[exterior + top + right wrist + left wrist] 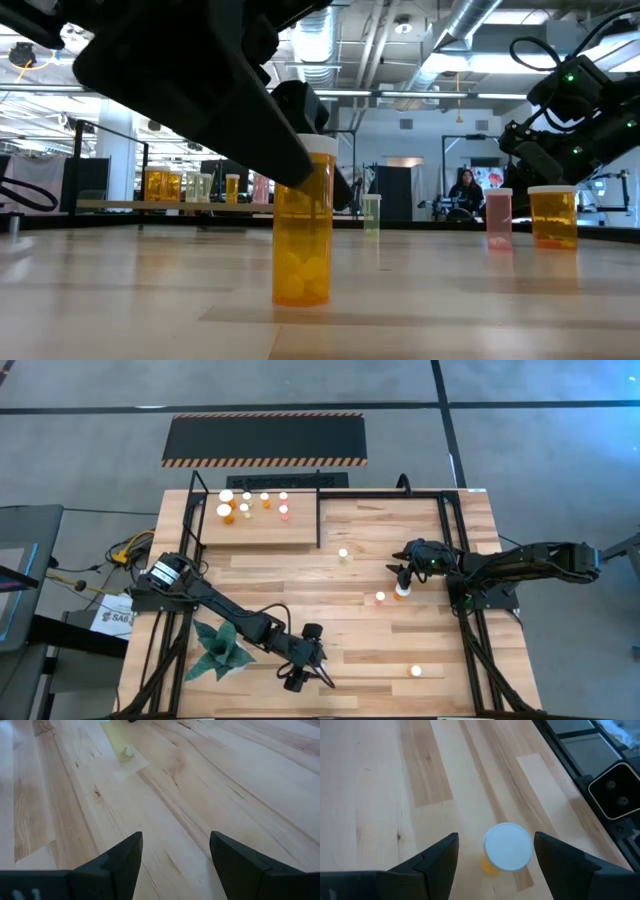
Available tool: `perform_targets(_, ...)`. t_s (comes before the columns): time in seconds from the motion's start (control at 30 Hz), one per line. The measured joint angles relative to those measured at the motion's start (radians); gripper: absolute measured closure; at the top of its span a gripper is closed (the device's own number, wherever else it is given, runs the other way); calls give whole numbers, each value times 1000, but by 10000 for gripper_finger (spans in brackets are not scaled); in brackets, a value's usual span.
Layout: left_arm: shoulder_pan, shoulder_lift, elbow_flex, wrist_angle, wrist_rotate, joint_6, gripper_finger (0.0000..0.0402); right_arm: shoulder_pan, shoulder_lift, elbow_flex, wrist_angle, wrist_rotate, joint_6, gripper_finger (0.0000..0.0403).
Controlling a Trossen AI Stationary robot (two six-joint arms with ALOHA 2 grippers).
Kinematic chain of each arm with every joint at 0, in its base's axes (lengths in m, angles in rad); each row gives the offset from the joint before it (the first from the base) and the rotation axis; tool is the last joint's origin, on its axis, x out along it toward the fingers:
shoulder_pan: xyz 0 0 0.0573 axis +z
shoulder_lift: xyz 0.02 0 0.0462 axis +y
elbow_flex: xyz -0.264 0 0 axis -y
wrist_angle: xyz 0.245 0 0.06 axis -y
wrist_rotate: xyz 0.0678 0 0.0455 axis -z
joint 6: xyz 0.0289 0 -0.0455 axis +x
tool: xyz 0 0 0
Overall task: Pick and place medicine bottles onto shelf by color
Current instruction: Put the left small orange pill bottle aligned with the other small orange pill bottle on the shelf
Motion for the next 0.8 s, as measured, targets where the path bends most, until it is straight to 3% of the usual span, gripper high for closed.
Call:
perform_targets(0.5, 0, 0, 0, 0, 0, -17, 272, 0, 0, 0, 1, 0, 0, 147)
perform_targets(0.8, 0, 0, 0, 1, 1, -29, 291, 0, 0, 0, 2, 0, 1, 147)
